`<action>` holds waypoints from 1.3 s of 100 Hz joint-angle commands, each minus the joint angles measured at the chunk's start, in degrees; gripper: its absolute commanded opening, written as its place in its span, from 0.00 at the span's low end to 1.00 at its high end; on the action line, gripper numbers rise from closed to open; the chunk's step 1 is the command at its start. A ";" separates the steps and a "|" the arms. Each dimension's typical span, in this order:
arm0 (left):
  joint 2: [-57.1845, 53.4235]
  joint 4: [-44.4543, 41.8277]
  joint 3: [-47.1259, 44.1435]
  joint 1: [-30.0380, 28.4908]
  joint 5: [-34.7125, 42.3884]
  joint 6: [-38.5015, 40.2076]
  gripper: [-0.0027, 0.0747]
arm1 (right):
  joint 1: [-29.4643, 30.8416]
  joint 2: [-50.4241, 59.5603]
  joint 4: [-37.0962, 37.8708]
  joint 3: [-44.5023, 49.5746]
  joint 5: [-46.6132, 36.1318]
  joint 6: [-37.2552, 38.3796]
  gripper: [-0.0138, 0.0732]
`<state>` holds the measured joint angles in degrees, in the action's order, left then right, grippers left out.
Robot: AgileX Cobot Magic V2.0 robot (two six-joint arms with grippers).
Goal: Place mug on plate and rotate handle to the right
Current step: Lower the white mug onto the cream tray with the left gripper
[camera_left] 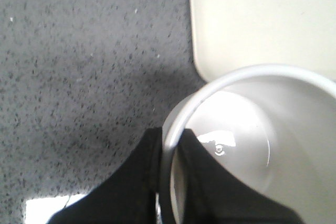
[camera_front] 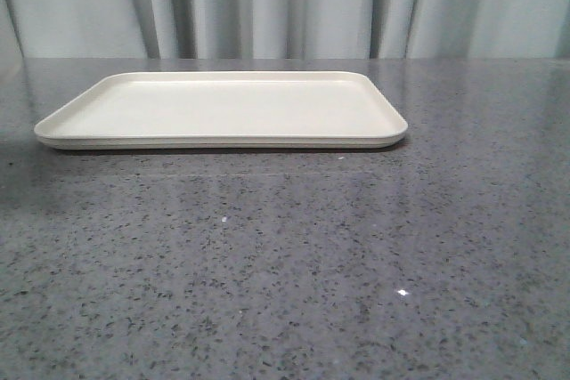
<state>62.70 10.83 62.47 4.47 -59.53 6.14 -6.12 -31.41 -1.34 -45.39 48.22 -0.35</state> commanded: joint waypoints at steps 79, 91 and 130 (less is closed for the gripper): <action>33.86 0.59 35.03 17.15 0.48 0.04 0.01 | 0.24 -0.68 0.20 -2.06 -4.20 -0.23 0.82; 36.62 0.34 36.39 18.23 0.34 0.04 0.01 | 0.24 -0.68 0.20 -2.06 -4.20 -0.23 0.82; 40.55 -0.89 36.62 19.13 0.60 0.04 0.01 | 0.24 -0.68 0.20 -2.06 -4.20 -0.23 0.82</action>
<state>105.64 9.39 97.13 23.17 -61.01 6.03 -6.12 -31.41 -1.34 -45.39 48.22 -0.35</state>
